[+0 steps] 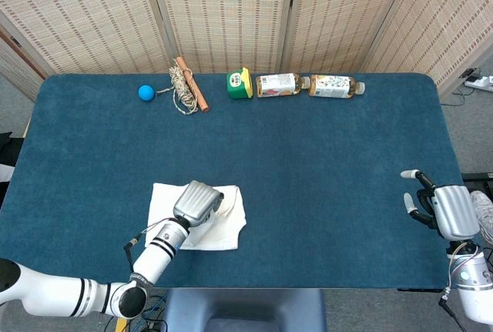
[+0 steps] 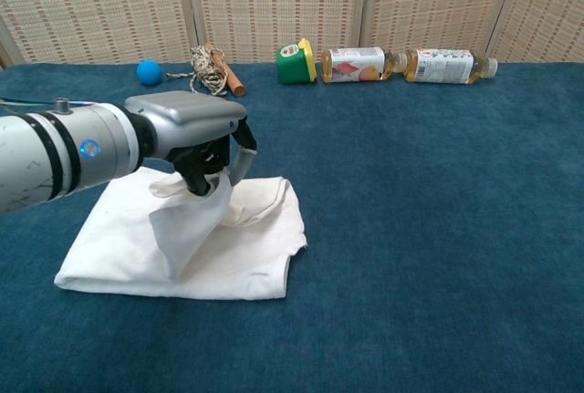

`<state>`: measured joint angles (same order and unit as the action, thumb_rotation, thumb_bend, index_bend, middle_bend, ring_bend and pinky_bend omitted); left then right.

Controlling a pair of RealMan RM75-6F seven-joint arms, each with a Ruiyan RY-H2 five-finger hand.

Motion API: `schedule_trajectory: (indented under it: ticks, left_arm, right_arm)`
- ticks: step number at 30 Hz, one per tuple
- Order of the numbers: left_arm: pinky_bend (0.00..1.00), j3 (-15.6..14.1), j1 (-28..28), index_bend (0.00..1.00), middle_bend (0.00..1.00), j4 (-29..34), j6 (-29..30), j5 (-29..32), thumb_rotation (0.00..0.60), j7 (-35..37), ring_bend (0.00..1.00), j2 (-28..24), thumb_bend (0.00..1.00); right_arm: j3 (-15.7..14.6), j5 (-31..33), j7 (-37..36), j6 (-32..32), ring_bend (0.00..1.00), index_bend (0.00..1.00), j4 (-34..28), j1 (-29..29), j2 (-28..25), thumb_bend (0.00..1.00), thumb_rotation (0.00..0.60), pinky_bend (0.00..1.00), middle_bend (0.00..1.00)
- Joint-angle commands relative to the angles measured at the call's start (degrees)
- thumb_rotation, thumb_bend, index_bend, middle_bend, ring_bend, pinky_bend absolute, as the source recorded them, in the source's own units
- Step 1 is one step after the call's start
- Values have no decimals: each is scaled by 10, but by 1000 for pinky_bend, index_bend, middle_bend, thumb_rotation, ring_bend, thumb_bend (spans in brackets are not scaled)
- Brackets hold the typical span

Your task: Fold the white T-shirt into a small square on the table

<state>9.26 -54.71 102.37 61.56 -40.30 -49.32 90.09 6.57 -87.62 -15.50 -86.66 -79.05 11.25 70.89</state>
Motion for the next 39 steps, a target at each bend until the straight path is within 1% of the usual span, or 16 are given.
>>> schedule_trajectory:
  ticks: [1,11,19,29,35,39]
  left_arm:
    - [967,5,-11,604,925,-9,10,13,600,-10,824,14,524]
    - [968,21,-42,602,921,-30,32,69,600,-40,824,49,524]
    - [968,25,-60,602,920,-25,39,79,600,-51,824,60,524]
    - [968,14,-78,600,918,-16,38,94,600,-68,820,69,523]
    - [967,10,-88,595,913,-22,38,100,600,-74,815,79,522]
    - [967,6,-94,565,908,-28,43,98,600,-80,813,85,520]
  right_arm:
    - [0,1,-1,0,1000,334,1,-1,0,451,600,1000,972]
    - [-1,3,-7,-1,1000,334,8,-6,0,451,600,1000,972]
    - [0,5,-10,-3,1000,334,11,-9,0,451,600,1000,972]
    - [0,7,-14,-4,1000,334,14,-15,0,451,600,1000,972]
    - [1,7,-16,-5,1000,334,16,-17,0,451,600,1000,972]
    - [1,7,-18,-6,1000,334,17,-18,0,451,600,1000,972]
